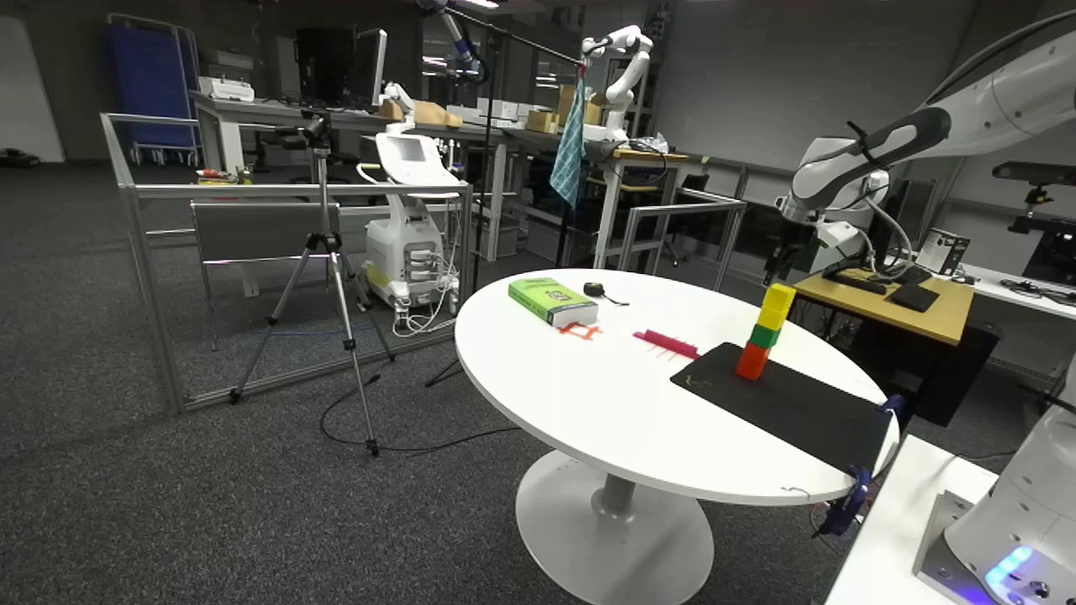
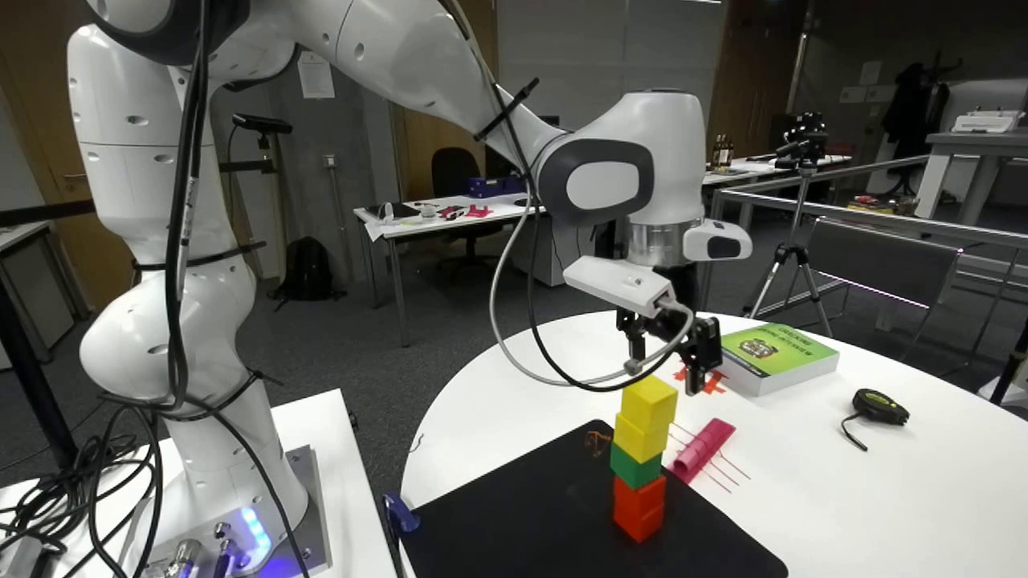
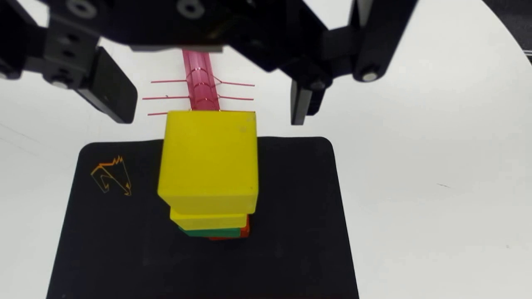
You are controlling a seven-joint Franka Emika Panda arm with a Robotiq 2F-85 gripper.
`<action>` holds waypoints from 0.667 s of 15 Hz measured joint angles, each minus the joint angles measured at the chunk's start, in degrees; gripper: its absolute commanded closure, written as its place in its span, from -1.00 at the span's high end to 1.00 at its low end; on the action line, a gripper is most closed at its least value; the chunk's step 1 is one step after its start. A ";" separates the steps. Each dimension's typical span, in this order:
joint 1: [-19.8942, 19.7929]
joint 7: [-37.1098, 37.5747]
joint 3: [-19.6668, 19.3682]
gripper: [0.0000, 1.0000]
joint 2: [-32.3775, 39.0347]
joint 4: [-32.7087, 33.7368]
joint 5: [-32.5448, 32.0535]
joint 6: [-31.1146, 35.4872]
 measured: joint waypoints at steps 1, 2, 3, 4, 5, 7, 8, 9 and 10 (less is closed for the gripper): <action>0.00 0.00 0.02 1.00 -1.12 0.71 1.04 -1.44; 0.01 0.00 0.03 1.00 -2.45 1.52 2.25 -3.16; 0.01 0.00 0.02 1.00 -4.08 2.35 3.37 -4.86; 0.02 0.00 0.01 1.00 -5.91 3.26 4.24 -6.84; 0.04 0.08 0.01 1.00 -7.80 4.25 4.72 -8.94; 0.14 0.63 0.00 1.00 -11.18 6.48 4.78 -12.84; 0.23 1.20 0.00 1.00 -12.59 7.65 4.78 -14.58; 0.35 1.93 0.01 1.00 -13.81 8.90 4.78 -16.16; 0.47 2.95 0.03 1.00 -14.81 10.20 4.75 -17.69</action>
